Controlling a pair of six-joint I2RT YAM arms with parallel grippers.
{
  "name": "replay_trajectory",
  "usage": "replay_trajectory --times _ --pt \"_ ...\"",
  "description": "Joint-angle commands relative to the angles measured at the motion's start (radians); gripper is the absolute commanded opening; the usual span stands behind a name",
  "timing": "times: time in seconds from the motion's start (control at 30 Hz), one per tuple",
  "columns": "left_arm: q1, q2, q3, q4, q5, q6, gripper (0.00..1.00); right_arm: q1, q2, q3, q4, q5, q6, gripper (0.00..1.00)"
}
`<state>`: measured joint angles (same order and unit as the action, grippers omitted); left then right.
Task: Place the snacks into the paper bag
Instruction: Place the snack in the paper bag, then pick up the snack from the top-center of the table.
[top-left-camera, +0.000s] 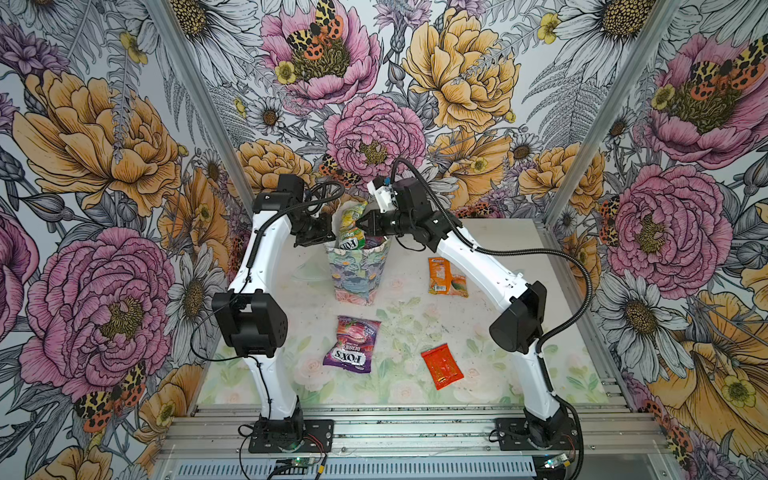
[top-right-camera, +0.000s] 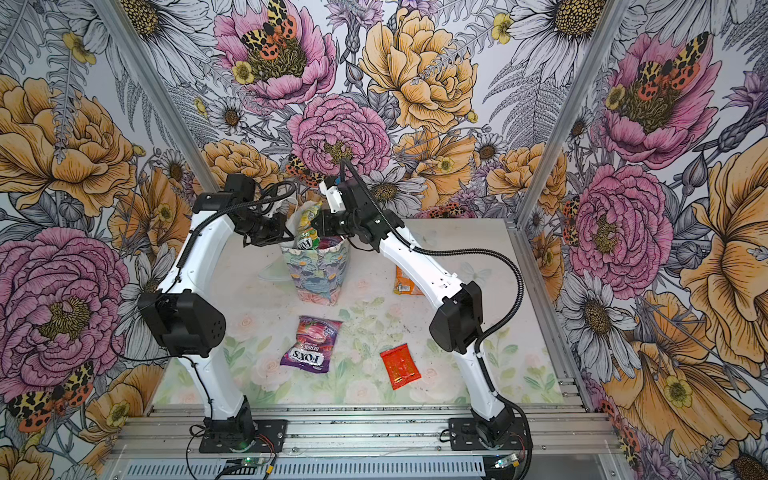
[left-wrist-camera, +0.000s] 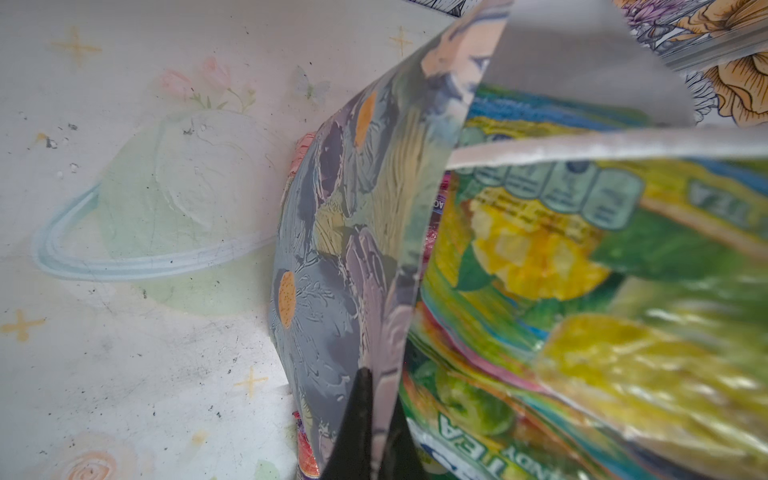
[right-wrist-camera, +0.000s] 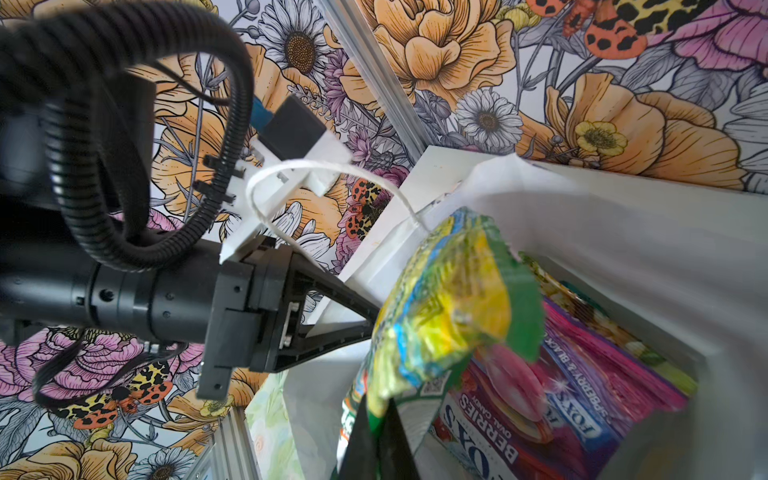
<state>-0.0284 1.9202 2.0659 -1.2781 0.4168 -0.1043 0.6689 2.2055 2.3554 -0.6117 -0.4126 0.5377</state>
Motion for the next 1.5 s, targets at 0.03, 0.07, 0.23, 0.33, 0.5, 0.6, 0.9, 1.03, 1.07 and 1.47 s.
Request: replay_trajectory --times 0.03,0.07,0.23,0.33,0.5,0.6,0.9,1.03,1.07,1.47 --pt "0.010 -0.059 -0.004 0.026 0.040 -0.001 0.00 -0.004 -0.025 0.003 0.042 0.027 0.004 0.00" --pt "0.010 -0.058 -0.004 0.025 0.040 0.000 0.00 -0.006 -0.019 0.004 0.041 0.033 0.008 0.00" --pt "0.011 -0.059 -0.004 0.026 0.038 -0.001 0.00 -0.030 -0.038 -0.008 0.041 0.064 0.026 0.43" --pt "0.014 -0.057 -0.003 0.025 0.039 0.000 0.00 -0.031 -0.085 -0.036 0.041 0.089 0.008 0.68" --pt "0.015 -0.053 -0.004 0.024 0.039 -0.001 0.00 -0.030 -0.153 -0.092 0.043 0.099 -0.002 0.76" --pt "0.015 -0.053 -0.004 0.026 0.037 -0.001 0.00 -0.028 -0.188 -0.120 0.043 0.082 -0.006 0.77" --pt "0.015 -0.048 -0.006 0.025 0.036 -0.001 0.00 -0.021 -0.348 -0.309 0.082 0.102 -0.034 0.87" --pt "0.015 -0.049 -0.006 0.025 0.034 -0.001 0.00 -0.030 -0.434 -0.412 0.092 0.130 -0.039 0.89" --pt "0.015 -0.049 -0.007 0.026 0.033 -0.001 0.00 -0.033 -0.462 -0.452 0.101 0.137 -0.039 0.89" --pt "0.015 -0.045 -0.007 0.025 0.035 -0.001 0.00 -0.213 -0.728 -0.959 0.131 0.230 -0.002 0.87"
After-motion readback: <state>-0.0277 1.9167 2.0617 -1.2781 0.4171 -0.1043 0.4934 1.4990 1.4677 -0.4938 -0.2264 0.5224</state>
